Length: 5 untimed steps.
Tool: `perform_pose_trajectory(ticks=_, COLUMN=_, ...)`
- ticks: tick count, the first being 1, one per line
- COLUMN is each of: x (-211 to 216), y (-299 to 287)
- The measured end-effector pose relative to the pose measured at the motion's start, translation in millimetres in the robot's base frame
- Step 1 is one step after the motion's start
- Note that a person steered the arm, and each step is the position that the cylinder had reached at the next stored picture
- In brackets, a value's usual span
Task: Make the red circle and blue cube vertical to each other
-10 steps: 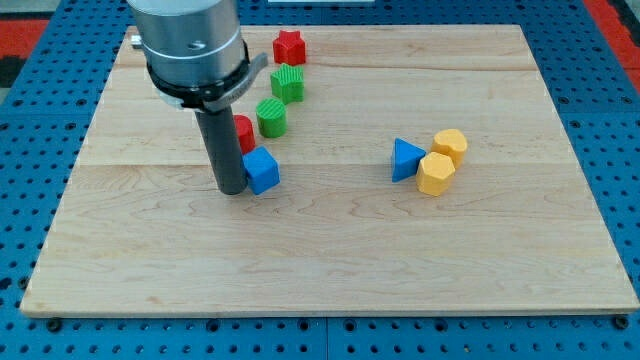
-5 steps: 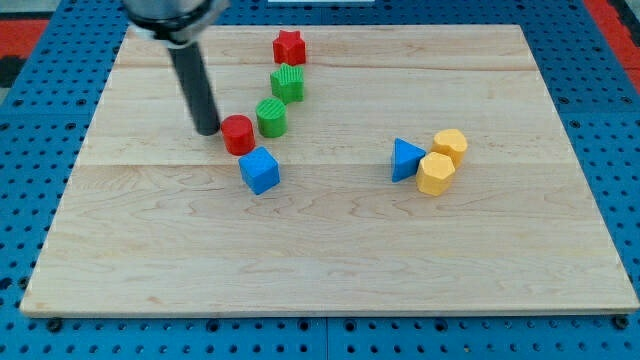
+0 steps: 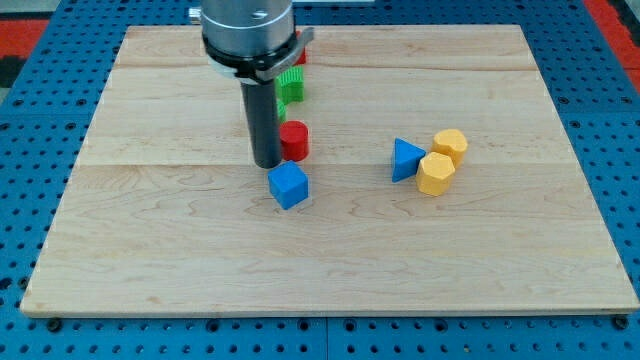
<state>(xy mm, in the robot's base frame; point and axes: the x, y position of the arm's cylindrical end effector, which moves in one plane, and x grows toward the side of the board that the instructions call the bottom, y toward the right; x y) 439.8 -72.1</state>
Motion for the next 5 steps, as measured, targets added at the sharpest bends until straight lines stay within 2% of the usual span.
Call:
perform_pose_trajectory(ticks=1, x=4.3, y=-47.8)
perform_pose_trajectory(ticks=3, x=3.2, y=57.8)
perform_pose_trajectory(ticks=4, x=3.2, y=68.0)
perform_pose_trajectory(ticks=5, x=-34.9, y=78.6)
